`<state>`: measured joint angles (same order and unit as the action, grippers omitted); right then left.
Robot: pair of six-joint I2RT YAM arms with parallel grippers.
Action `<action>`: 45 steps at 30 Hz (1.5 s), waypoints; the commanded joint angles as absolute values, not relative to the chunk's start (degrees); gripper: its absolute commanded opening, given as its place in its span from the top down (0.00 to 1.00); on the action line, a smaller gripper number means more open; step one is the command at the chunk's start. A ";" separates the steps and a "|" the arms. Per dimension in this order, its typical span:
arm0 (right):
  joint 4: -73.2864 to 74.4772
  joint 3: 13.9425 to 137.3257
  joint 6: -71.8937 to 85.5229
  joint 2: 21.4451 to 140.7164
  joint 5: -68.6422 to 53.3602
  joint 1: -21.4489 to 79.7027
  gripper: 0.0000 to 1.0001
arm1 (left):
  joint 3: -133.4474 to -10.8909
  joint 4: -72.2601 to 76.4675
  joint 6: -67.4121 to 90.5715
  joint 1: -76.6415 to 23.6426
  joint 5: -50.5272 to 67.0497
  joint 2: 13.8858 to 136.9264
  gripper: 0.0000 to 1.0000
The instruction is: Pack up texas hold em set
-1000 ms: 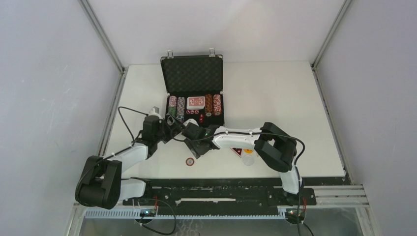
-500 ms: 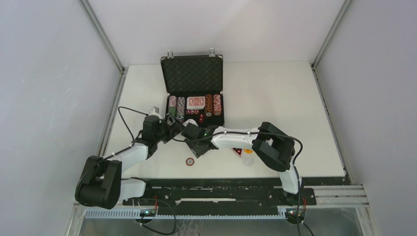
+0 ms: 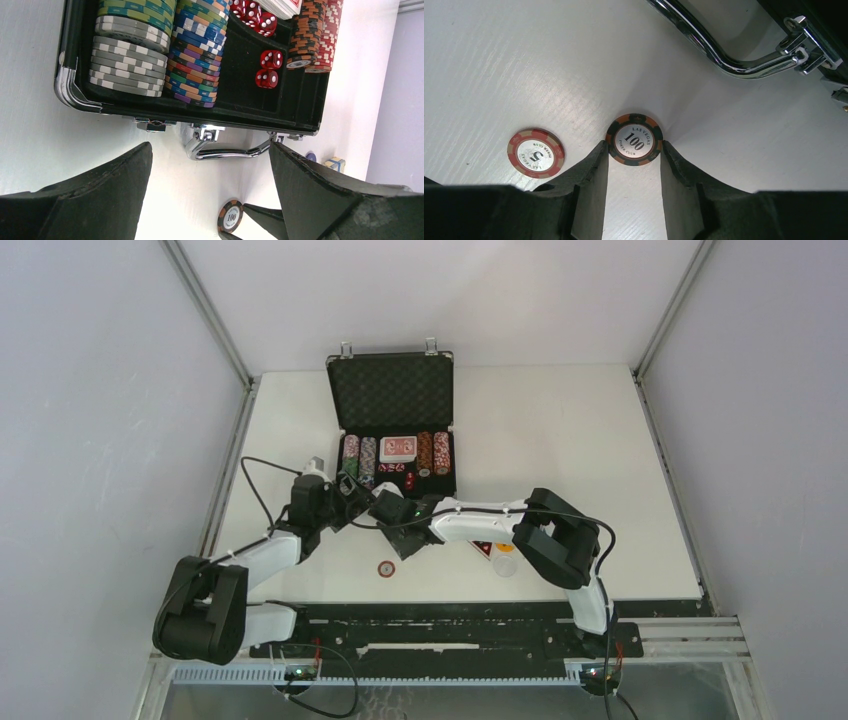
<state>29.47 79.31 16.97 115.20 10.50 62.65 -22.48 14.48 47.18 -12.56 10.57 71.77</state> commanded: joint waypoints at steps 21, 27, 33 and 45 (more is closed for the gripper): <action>30.59 78.40 17.04 107.87 14.18 60.45 0.44 | -21.82 16.66 47.51 -12.37 11.71 72.16 0.09; 30.08 70.30 18.85 98.60 16.46 54.96 0.30 | -22.38 16.03 45.74 -14.74 8.55 68.94 0.08; 30.62 60.80 21.28 90.35 20.11 48.18 0.21 | -26.20 9.88 42.63 -19.90 1.60 66.14 0.08; 28.75 49.79 17.31 82.18 18.89 31.95 0.09 | -33.63 7.58 40.53 -22.25 3.48 70.36 0.08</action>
<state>30.74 50.17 19.33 84.82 18.00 33.54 -29.10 7.77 42.83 -21.85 3.36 69.71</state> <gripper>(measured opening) 0.910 0.918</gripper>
